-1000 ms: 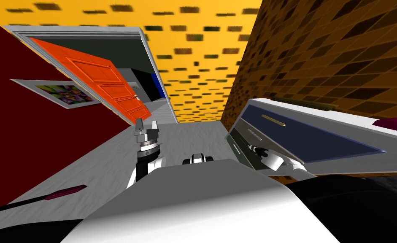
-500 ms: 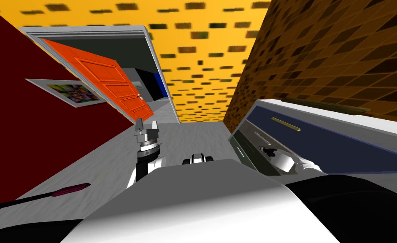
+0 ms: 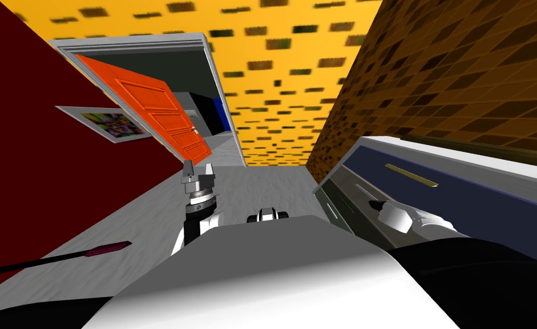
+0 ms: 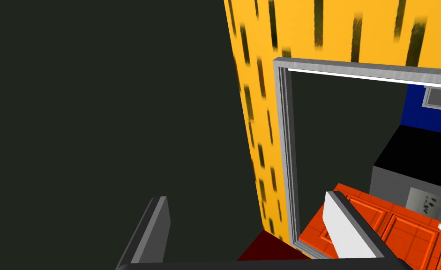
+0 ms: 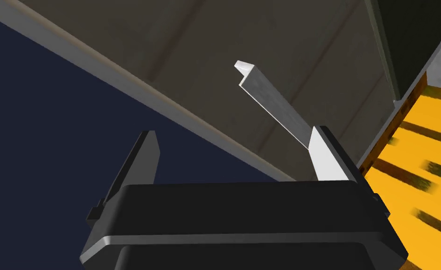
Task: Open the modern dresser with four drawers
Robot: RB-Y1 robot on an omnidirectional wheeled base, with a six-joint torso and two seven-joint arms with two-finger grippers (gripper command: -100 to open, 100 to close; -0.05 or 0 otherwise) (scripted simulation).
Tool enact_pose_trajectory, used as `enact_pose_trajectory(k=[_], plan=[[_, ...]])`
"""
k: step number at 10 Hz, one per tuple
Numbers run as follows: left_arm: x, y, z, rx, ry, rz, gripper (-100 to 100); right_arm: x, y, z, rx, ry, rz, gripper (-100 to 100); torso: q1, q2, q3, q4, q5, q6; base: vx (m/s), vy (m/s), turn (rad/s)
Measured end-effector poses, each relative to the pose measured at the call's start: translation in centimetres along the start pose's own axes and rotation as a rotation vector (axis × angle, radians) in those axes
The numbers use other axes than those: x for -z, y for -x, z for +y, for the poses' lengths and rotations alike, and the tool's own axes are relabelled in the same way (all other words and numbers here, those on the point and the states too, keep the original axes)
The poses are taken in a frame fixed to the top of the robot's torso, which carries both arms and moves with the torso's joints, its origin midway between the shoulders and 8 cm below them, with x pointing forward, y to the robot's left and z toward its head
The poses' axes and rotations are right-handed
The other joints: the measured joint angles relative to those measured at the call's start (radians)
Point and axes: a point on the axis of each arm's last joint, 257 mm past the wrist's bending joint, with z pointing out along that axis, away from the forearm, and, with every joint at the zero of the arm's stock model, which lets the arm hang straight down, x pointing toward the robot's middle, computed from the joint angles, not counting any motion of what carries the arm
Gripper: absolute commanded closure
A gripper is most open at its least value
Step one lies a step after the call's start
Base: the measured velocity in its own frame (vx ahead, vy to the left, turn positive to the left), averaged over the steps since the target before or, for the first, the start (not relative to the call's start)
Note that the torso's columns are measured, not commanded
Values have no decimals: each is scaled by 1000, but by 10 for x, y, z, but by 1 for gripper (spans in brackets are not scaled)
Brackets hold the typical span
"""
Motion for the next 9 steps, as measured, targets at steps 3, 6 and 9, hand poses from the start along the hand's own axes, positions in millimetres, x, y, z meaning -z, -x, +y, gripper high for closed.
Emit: enact_pose_trajectory(k=[3,6,9], plan=[[0,0,0,0,0,0,0,0,11,-48,22,-101,1,-100,-1,0,0,0,0,0,45,31,42],[0,0,0,0,0,0,0,-4,22,-103,51,-217,-2,-100,2,-2,-1,0,1,0,46,41,58],[0,0,0,0,0,0,0,1,39,-141,72,-309,-3,-100,0,-1,-1,0,0,0,51,35,55]])
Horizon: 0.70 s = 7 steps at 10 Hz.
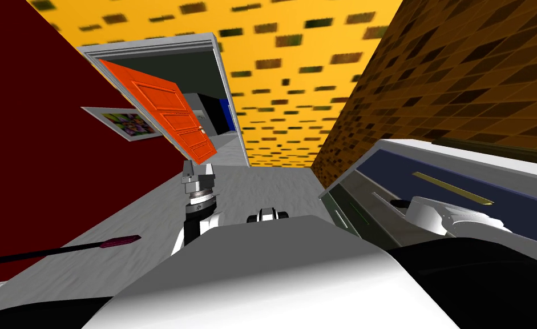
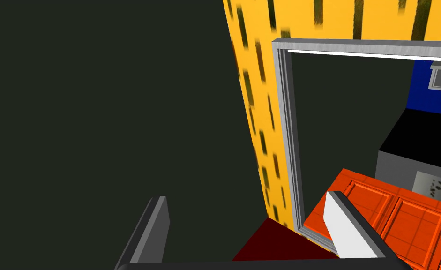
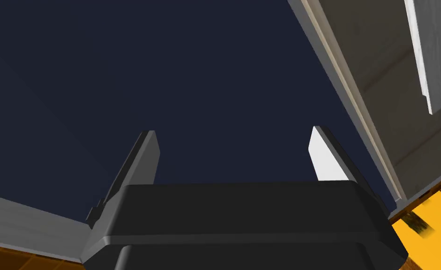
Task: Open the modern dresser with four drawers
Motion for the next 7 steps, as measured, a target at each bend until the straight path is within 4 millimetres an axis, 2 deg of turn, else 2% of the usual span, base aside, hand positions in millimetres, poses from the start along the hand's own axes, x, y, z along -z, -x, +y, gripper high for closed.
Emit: enact_pose_trajectory(k=[4,5,7], plan=[[0,0,0,0,0,0,0,-9,23,-74,20,-171,-4,-100,1,-1,-1,0,0,-1,65,47,65],[0,0,0,0,0,0,0,-7,24,-85,29,-192,-5,-100,0,1,1,0,0,0,18,11,-1],[0,0,0,0,0,0,0,-7,25,-87,26,-196,-5,-100,-6,4,2,1,-1,0,-19,-78,8]])
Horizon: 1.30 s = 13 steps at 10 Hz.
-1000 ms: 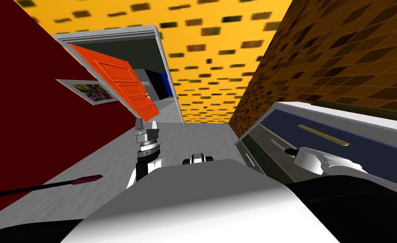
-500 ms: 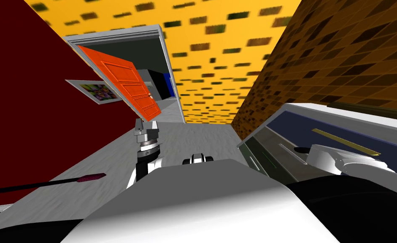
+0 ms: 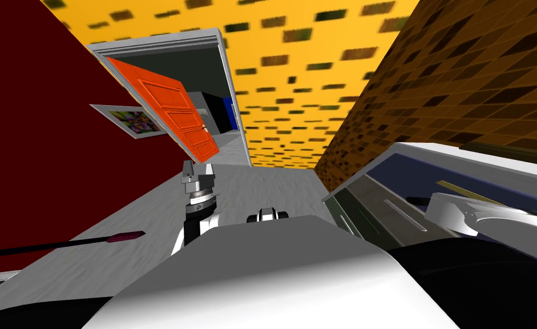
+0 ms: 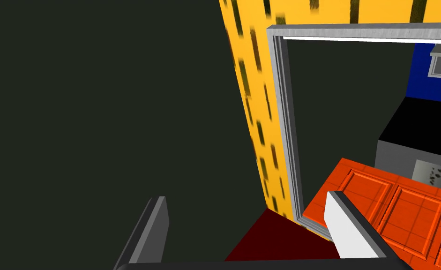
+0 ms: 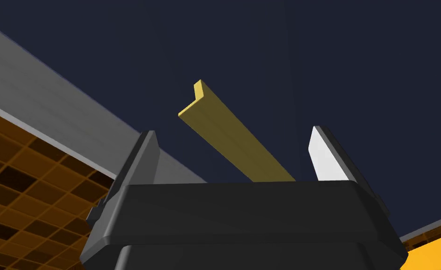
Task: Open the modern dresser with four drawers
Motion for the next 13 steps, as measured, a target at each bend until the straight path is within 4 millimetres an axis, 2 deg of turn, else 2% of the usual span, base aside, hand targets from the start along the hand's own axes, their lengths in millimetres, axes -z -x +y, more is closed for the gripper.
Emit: enact_pose_trajectory(k=[1,3,8,10,11,13], plan=[[0,0,0,0,0,0,0,0,1,0,0,-1,0,100,4,-2,-1,0,0,0,-3,-13,-11],[0,0,0,0,0,0,0,-1,5,-8,1,-18,0,100,7,-8,-2,-3,-5,-5,-21,116,37],[0,0,0,0,0,0,0,3,5,-6,2,-23,21,100,-1,-6,-4,-2,1,-2,-10,176,38],[0,0,0,0,0,0,0,4,8,-9,4,-29,20,100,6,-8,-4,-2,-2,-3,53,172,4],[0,0,0,0,0,0,0,4,7,-8,6,-30,22,-100,5,-9,-4,-3,-2,-4,30,83,-87],[0,0,0,0,0,0,0,7,26,-15,2,-24,9,-100,-2,-3,-2,-1,-1,0,-3,-4,-111]])
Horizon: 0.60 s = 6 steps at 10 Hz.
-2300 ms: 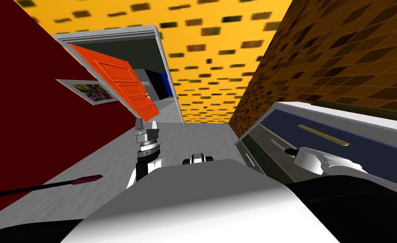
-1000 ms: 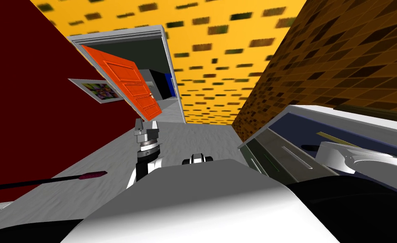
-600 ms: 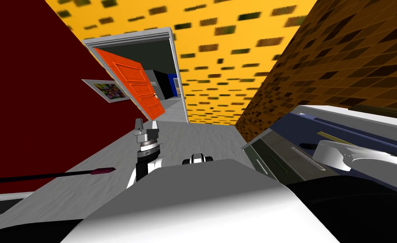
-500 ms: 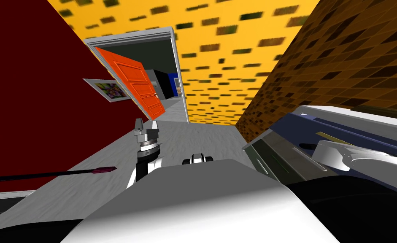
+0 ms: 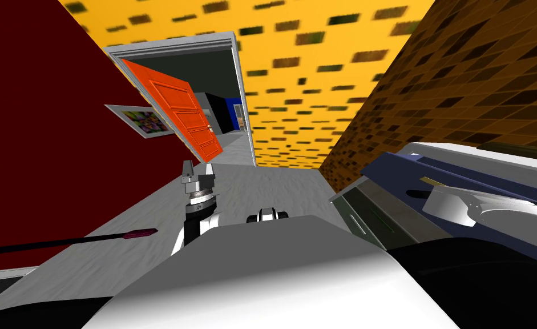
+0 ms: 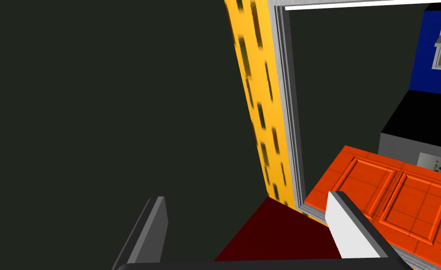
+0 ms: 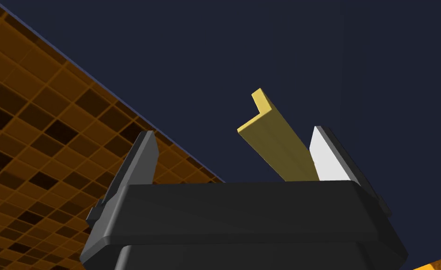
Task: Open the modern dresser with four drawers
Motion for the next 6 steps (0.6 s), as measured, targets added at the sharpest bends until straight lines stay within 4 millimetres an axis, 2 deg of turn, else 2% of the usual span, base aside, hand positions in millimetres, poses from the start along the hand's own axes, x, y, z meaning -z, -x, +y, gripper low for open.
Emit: enact_pose_trajectory(k=[6], plan=[[0,0,0,0,0,0,0,10,44,-7,12,27,-26,-100,20,1,-2,2,14,-1,2,-5,-50]])
